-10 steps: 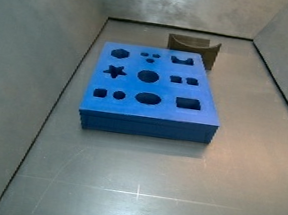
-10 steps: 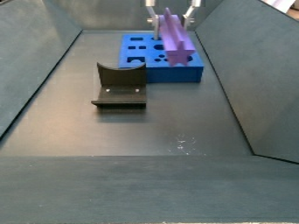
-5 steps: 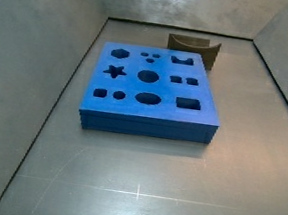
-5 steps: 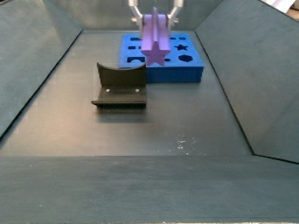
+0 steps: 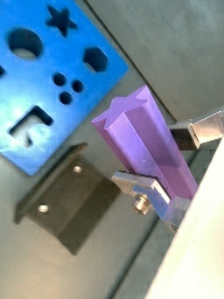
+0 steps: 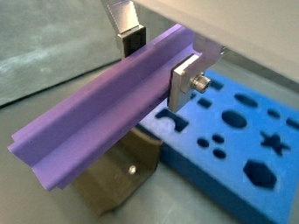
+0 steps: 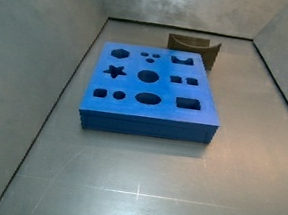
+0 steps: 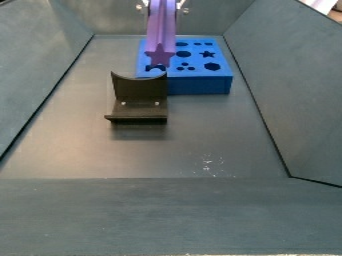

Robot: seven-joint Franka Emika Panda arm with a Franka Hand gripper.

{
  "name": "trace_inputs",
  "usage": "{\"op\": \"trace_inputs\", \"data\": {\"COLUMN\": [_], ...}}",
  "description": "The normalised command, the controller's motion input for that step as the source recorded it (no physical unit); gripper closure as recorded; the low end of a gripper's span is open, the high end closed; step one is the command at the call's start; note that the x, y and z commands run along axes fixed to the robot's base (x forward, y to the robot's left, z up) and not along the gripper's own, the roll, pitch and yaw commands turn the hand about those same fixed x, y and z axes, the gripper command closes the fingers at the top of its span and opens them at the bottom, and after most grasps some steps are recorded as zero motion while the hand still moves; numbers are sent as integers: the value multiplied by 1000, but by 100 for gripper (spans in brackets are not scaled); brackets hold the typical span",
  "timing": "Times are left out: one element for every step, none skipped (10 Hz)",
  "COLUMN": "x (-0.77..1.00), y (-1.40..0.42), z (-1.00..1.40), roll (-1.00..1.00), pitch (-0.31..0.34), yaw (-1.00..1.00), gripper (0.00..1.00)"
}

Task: Pick up the star object. Move up. Place the star object on the fixture. Regrasp the star object. Move to above the board. Insert the star object.
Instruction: Place the star object on the fixture.

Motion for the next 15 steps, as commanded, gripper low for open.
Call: {"op": "trace_inputs", "data": {"x": [767, 705, 640, 574, 482, 412, 346, 282, 195, 129, 124, 131, 142, 164, 177], "y": [27, 35, 39, 42, 45, 47, 49, 48, 49, 36, 134, 142, 142, 138, 142], "z": [-11, -7, -12, -17, -19, -20, -20, -20, -21, -14, -1000, -1000, -1000, -1000, -1000], "roll": [-1000, -1000, -1000, -1000, -1000, -914, -755, -595, -374, -254, -1000, -1000, -1000, -836, -680], "pitch": [25, 43, 56, 67, 84, 92, 86, 78, 70, 65, 236, 224, 245, 244, 210], "yaw": [-26, -33, -42, -53, -74, -85, -90, -97, -102, -98, -26, -55, -89, -143, -178], "gripper": [100, 100, 100, 100, 100, 100, 100, 100, 100, 100, 100, 100, 100, 100, 100]}}
